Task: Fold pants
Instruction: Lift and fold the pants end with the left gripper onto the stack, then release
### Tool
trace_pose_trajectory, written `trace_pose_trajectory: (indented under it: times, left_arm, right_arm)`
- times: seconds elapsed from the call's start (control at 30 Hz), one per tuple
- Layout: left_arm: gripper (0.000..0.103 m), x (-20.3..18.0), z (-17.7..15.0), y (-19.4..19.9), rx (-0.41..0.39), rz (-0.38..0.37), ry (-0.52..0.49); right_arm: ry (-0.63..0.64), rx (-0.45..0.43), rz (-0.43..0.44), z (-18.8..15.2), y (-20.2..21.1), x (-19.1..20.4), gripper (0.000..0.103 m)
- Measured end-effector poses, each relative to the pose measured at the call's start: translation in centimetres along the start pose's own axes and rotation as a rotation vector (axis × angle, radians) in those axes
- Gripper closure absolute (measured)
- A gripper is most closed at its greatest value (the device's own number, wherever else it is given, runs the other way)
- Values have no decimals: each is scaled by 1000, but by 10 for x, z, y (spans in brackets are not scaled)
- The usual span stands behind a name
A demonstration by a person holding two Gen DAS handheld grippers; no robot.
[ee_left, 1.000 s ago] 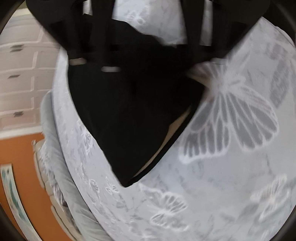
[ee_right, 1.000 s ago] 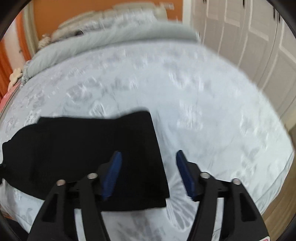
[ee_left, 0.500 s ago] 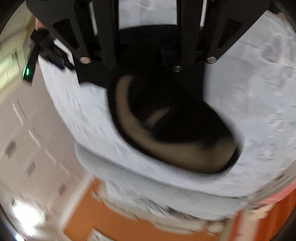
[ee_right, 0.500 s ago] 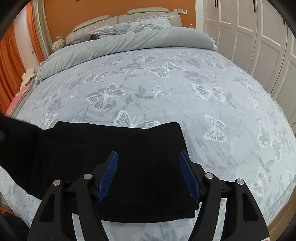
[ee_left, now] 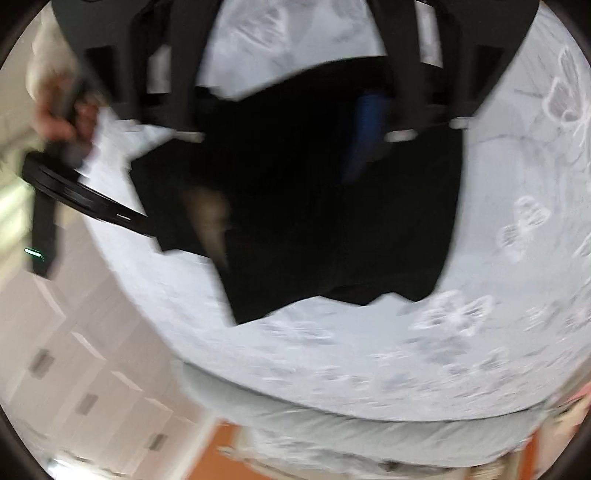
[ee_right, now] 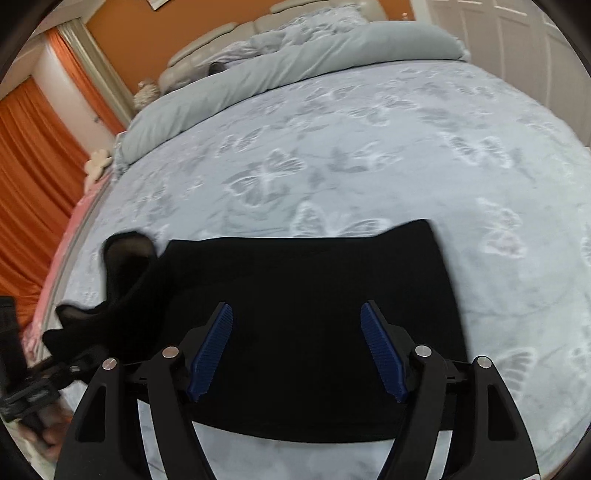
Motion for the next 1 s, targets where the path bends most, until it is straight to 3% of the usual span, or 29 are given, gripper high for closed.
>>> trace_pose_trajectory:
  times: [0.13,0.2,0.27,0.33,0.4,0.47,0.6,0.73,0.77,0.83,0.9,1.0]
  left_arm:
    - [29,-26,-7,-32,71,-73,37]
    - [18,-45,-17,-31,82,-112,-13]
    - [5,-53,-25,-13,21,-158,-43]
    - [5,-50,-30,1,-14,-209,-34]
    - [5,-43,-31,10,-20,-208,-31]
    - [5,-28,-29,25,-64,-166,-32]
    - [5,27,-11,53,-188,18,33]
    - [5,90,1,72,-273,291,162]
    - [5,98,2,73,-279,322,181]
    - [5,116,3,77,-280,382,229]
    - [5,124,5,80,-291,384,256]
    - [5,129,8,86,-310,389,286]
  right_arm:
    - [18,1,6,5,-9,26,33]
    - [29,9,11,6,-14,36,33]
    - [43,16,8,6,-18,42,33]
    - [56,18,4,6,-21,47,33]
    - [66,26,15,4,-22,50,33]
    - [89,49,46,-1,-23,57,33]
    - [152,134,115,-20,-39,80,25]
    - [187,206,81,-36,-73,99,27]
    - [194,217,78,-39,-80,102,31]
    - [218,190,77,-39,-86,112,70]
    - [235,137,72,-30,-71,120,90]
    - [241,38,141,-13,-24,126,94]
Point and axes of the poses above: each gripper's, at about its wrist camera, not at the fingertips, and y roughly against the way its jaws point, x to its left, z to its top, the point moved 9 cm from there along -y, roughly the way its jaws point, and after that the axes turned 14 degrees about x, right-handed, at the moved point
